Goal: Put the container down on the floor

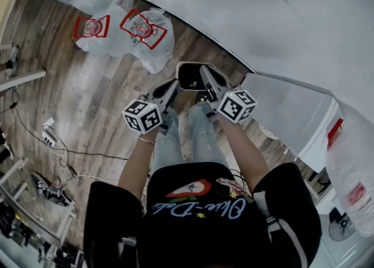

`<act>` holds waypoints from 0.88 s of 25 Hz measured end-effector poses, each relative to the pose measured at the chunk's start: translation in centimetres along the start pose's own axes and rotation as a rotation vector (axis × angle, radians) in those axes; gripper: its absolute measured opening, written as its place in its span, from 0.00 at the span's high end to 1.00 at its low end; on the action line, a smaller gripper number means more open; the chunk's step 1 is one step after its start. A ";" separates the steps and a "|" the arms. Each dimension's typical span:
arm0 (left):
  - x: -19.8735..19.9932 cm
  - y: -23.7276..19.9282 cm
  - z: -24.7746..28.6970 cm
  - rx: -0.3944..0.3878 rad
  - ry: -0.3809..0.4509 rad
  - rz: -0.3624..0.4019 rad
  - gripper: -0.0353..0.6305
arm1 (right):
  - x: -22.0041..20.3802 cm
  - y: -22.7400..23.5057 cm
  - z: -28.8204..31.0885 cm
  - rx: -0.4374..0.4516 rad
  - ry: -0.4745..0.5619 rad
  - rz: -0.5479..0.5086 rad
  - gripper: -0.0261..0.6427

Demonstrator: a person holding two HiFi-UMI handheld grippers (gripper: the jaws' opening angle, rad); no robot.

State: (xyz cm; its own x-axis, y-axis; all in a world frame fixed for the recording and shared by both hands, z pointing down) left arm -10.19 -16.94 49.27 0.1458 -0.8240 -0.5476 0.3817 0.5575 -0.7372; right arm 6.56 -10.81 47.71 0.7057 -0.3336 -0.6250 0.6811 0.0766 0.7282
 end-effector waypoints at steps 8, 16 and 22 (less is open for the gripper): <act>4.8 6.4 -2.8 -0.004 0.049 0.226 0.94 | 5.8 -6.4 -2.3 0.052 -0.043 -0.307 0.96; 9.0 11.8 -5.5 -0.035 0.101 0.362 0.94 | 9.6 -11.2 -4.4 0.084 0.010 -0.407 0.96; 10.5 15.1 -7.7 -0.054 0.154 0.414 0.94 | 11.4 -14.2 -6.5 0.110 0.049 -0.484 0.96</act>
State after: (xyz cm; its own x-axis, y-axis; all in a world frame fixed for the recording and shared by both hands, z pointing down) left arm -9.93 -16.42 29.31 0.1371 -0.5081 -0.8503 0.2709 0.8449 -0.4612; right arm 6.14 -9.60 28.42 0.3240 -0.2614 -0.9093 0.9101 -0.1764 0.3750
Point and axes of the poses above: the fingertips, and each gripper's own axes: z forward along the fingers, y to its right, x out of its top, the point moved 6 cm from there along -z, backward along the fingers, and after that the axes turned 4 degrees about x, right-handed, at the moved point
